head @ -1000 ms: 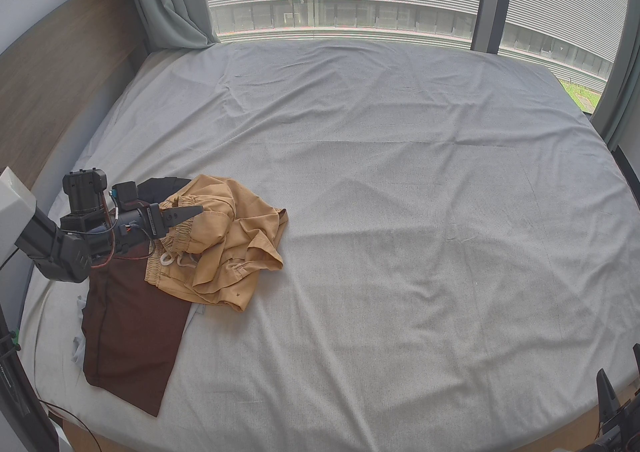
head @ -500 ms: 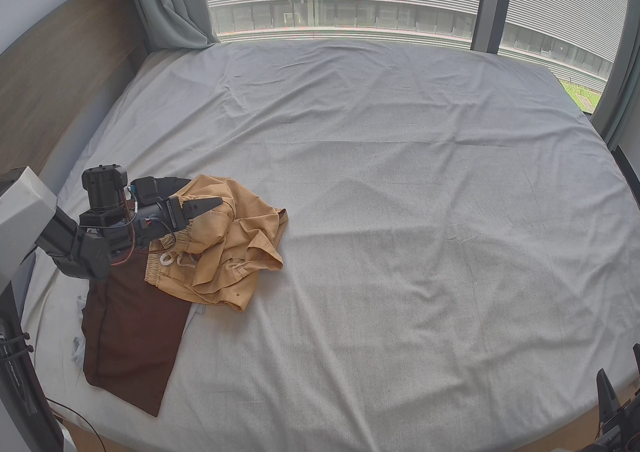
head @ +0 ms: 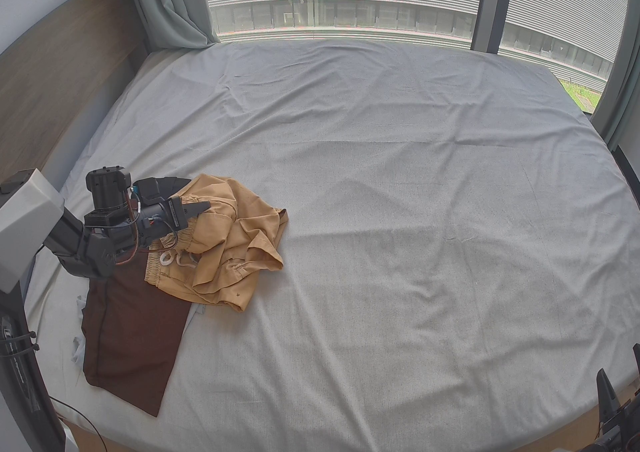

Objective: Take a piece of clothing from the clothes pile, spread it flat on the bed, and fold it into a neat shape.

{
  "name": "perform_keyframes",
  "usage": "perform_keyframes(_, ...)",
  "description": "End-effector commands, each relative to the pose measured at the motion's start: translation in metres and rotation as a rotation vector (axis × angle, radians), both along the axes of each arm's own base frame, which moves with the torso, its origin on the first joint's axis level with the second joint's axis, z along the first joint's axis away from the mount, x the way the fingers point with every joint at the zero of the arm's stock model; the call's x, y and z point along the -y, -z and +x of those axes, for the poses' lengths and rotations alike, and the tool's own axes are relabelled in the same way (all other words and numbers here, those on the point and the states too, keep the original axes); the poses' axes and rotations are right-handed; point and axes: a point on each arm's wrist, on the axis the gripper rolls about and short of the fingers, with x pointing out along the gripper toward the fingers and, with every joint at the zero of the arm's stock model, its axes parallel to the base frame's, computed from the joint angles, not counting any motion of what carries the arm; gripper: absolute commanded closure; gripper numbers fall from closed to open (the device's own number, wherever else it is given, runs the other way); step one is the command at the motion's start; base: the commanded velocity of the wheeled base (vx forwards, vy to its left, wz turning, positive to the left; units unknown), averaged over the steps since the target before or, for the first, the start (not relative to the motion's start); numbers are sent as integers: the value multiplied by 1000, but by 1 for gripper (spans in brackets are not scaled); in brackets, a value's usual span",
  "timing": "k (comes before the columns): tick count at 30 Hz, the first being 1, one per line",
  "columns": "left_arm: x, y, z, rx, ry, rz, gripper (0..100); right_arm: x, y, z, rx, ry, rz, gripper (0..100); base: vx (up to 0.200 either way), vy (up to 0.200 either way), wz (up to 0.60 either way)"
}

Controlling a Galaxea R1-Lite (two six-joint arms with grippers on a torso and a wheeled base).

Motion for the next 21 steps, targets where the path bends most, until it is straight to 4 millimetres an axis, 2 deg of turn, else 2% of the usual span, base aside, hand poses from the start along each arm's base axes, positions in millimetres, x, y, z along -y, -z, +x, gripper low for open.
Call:
perform_keyframes(1, 0, 1, -1, -6, 3, -2, 100, 0, 4, 0, 2, 0, 0, 0, 0, 0, 0)
perform_keyframes(7, -1, 2, -7, -33, -3, -27, 100, 0, 4, 0, 2, 0, 0, 0, 0, 0, 0)
perform_keyframes(16, -5, -21, -34, 7, -25, -140, 100, 0, 4, 0, 2, 0, 0, 0, 0, 0, 0)
perform_keyframes(19, -3, -32, -45, 18, -24, -160, 100, 0, 4, 0, 2, 0, 0, 0, 0, 0, 0)
perform_keyframes(21, 0, -48, -59, 23, -19, -195, 100, 0, 4, 0, 2, 0, 0, 0, 0, 0, 0)
